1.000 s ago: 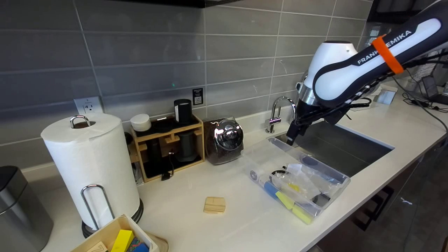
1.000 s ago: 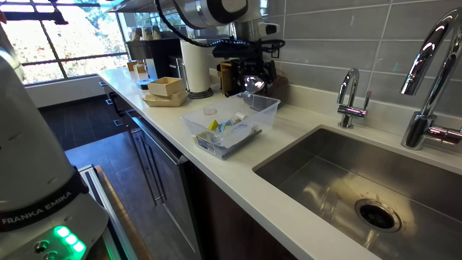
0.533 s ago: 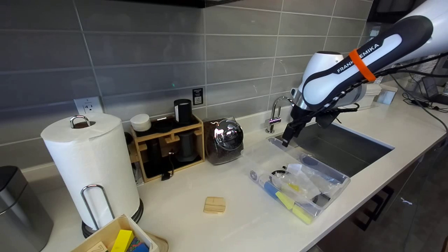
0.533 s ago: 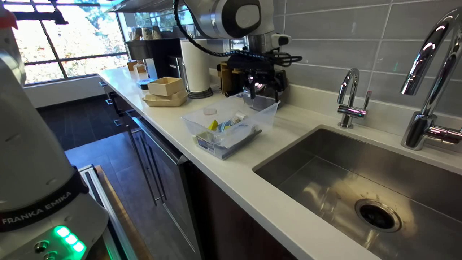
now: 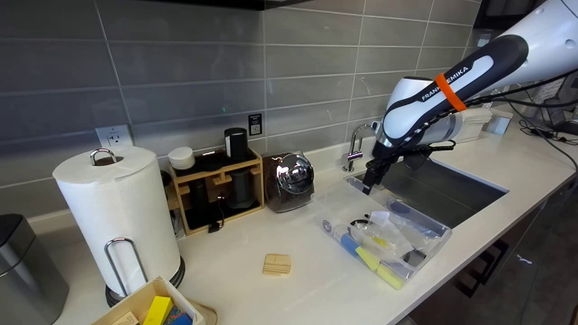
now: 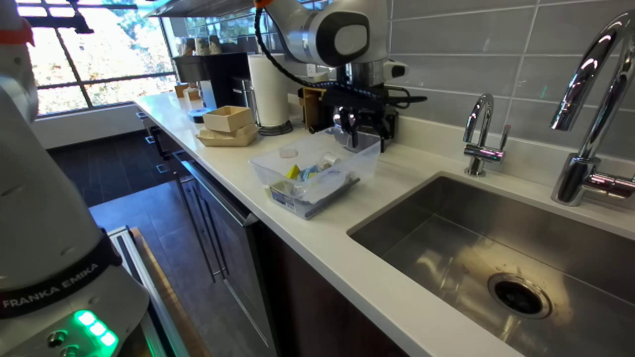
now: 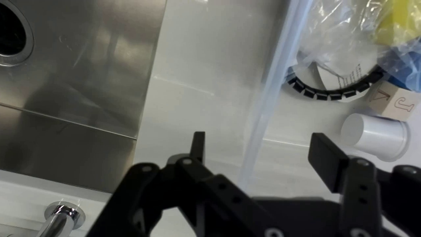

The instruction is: Move the clear container backwards.

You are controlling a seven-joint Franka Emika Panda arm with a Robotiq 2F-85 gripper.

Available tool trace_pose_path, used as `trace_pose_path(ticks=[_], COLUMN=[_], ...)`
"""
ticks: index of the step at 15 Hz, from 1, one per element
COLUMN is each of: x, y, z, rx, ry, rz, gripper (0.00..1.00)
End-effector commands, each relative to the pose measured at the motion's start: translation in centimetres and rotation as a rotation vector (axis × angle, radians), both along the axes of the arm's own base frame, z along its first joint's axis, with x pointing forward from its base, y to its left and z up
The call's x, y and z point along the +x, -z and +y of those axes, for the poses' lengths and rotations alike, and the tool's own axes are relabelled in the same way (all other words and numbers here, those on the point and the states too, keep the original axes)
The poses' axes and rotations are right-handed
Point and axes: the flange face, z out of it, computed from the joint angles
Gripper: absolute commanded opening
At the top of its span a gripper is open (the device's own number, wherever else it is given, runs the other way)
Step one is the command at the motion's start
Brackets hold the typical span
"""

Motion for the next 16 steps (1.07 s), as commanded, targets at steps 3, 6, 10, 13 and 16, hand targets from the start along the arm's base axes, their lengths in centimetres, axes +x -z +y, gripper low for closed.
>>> trace_pose_path(ticks=[3, 6, 10, 13, 16], x=[0.6, 0.5, 0.6, 0.9, 1.2], y=[1.8, 2.1, 1.8, 1.2, 0.8], z=[-0.5, -0.5, -1.6, -3.0, -4.7], rx=[0.024, 0.028, 0.036, 0.046, 0.047], ry=[-0.003, 0.003, 0.029, 0.07, 0.122], rz=[0.021, 0.028, 0.026, 0.014, 0.006], gripper=[0.42, 0.16, 0.0, 0.01, 0.02])
